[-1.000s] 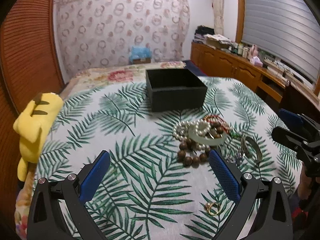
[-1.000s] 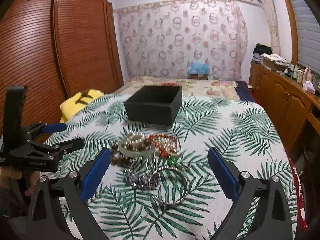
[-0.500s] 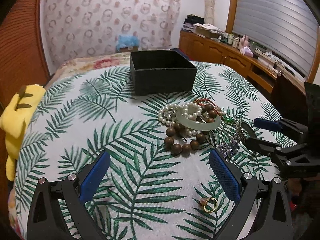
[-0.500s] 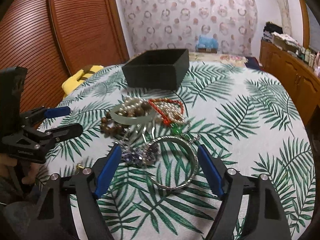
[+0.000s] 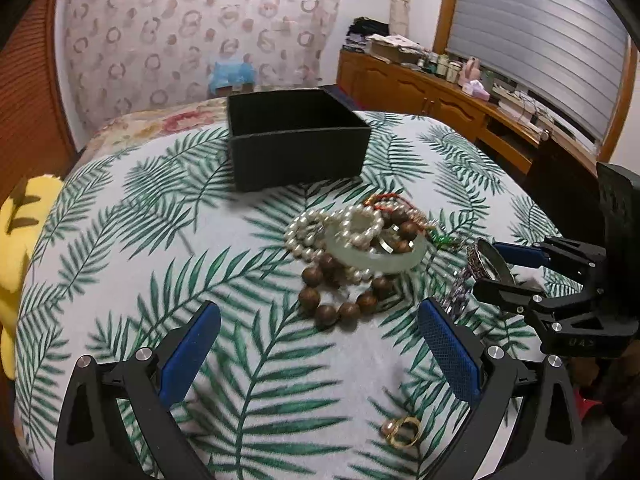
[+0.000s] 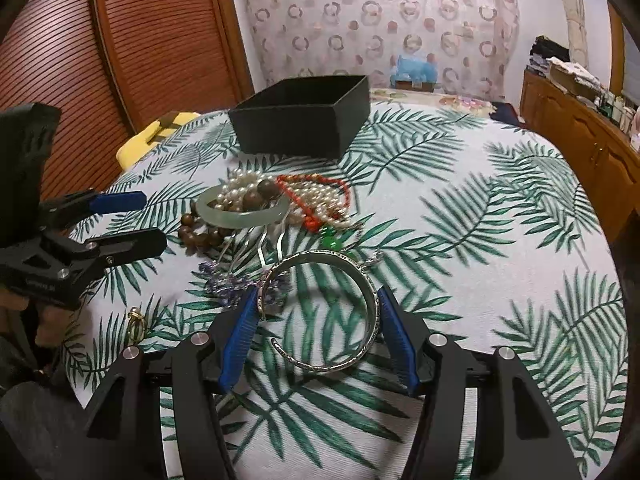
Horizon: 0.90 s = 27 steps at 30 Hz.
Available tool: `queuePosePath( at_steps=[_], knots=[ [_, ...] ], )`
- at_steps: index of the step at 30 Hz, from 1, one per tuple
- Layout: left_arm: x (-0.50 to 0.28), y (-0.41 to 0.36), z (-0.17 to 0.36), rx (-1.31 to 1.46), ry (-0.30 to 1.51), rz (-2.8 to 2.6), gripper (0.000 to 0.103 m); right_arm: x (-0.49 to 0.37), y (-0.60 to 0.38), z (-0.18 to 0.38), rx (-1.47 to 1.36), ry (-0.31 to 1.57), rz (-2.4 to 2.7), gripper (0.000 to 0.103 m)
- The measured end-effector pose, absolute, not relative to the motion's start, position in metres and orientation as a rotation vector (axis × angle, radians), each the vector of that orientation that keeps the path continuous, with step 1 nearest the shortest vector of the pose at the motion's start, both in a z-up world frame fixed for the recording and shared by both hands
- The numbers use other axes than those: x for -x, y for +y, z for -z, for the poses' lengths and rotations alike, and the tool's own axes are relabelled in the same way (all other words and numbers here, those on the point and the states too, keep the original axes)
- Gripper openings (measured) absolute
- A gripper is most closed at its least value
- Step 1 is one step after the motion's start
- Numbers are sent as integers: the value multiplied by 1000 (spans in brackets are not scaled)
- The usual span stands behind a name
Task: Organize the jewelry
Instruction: 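Grasp the pale green jade bangle with the left tool while the right tool reaches for the silver bangle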
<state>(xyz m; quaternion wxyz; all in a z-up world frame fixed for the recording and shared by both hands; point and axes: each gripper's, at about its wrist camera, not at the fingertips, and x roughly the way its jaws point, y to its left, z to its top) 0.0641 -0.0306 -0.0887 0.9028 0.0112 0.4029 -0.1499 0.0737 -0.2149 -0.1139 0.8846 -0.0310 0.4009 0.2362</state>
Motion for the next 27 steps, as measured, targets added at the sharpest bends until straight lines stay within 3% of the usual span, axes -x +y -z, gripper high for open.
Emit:
queuePosePath(
  at_steps=[5, 9, 19, 27],
  knots=[
    [-78, -47, 82, -62, 832, 357, 95, -77, -232, 108, 44, 809, -453, 62],
    [-89, -64, 80, -103, 861, 399, 85, -78, -240, 106, 36, 797, -444, 62],
    [-121, -88, 91, -151, 966, 452, 81, -77, -249, 101, 12, 767, -438, 62],
    [-135, -86, 99, -143, 1013, 458, 69, -76, -248, 102, 8, 766, -441, 62]
  ],
)
